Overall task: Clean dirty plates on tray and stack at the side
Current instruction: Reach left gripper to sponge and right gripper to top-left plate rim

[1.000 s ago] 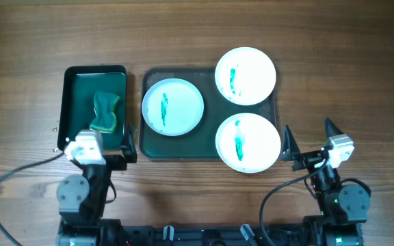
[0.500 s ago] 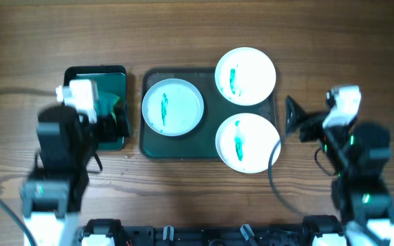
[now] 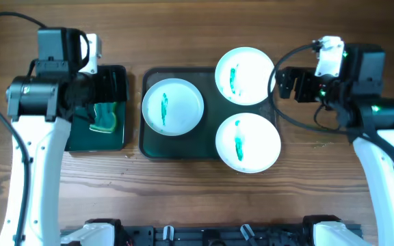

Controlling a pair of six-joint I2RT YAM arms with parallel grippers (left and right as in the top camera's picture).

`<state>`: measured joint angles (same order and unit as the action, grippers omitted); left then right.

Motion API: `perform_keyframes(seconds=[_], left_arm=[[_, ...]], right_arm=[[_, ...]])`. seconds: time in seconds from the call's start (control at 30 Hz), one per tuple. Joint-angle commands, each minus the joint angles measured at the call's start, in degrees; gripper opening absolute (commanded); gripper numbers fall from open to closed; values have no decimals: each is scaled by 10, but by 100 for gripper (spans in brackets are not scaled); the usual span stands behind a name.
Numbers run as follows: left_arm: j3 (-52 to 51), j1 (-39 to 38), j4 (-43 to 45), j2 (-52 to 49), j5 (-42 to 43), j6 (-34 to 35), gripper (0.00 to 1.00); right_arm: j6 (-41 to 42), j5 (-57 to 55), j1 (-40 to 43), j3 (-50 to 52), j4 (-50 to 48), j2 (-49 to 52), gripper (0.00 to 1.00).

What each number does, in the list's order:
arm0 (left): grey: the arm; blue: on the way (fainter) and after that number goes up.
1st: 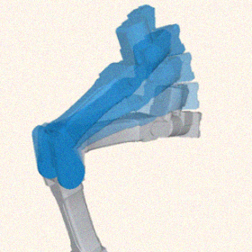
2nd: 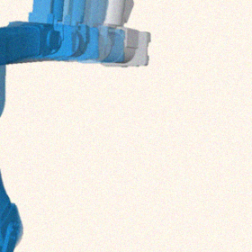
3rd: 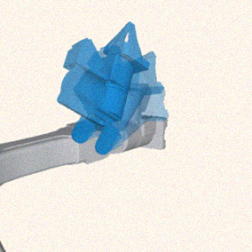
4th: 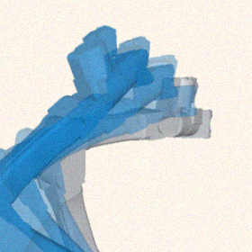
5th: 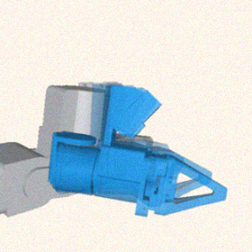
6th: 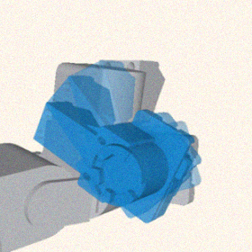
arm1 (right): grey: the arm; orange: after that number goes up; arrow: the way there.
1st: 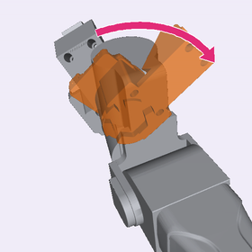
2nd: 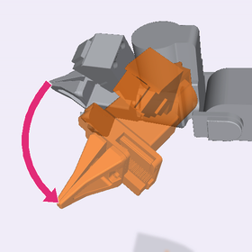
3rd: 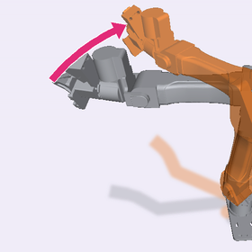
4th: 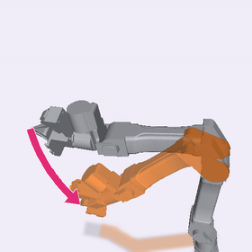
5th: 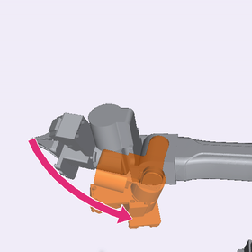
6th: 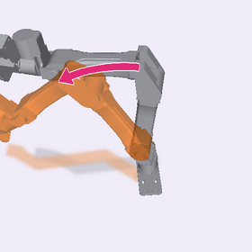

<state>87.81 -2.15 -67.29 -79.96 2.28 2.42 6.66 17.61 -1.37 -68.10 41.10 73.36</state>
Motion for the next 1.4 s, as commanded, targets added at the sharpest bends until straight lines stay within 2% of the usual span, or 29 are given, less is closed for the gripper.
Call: perform_keyframes(seconds=[0.0, 0.23, 0.37, 0.57, 0.63, 0.73, 1.13, 1.37], left_arm=[[14, -2, 2, -5, 46, -3, 100], [14, -2, -5, -7, 70, -2, 100], [14, 3, -31, -32, -15, 72, 100], [14, 33, -63, -95, -39, 105, 100], [14, 39, -62, -116, -39, 105, 97], [14, 44, -51, -141, -40, 104, 81], [14, 44, -26, -162, -50, 100, 81], [14, 44, -24, -162, -58, 100, 80]], right_arm=[[25, 108, -10, -12, -12, 34, 90], [85, 107, -79, -31, -2, 122, 79], [115, 68, -134, -109, 54, 218, 65], [139, 13, -193, -223, 106, 349, 53], [153, 5, -204, -228, 93, 375, 52], [165, 4, -219, -228, 75, 413, 49], [184, 2, -265, -226, 17, 508, 33], [193, 1, -272, -222, -4, 527, 15]])
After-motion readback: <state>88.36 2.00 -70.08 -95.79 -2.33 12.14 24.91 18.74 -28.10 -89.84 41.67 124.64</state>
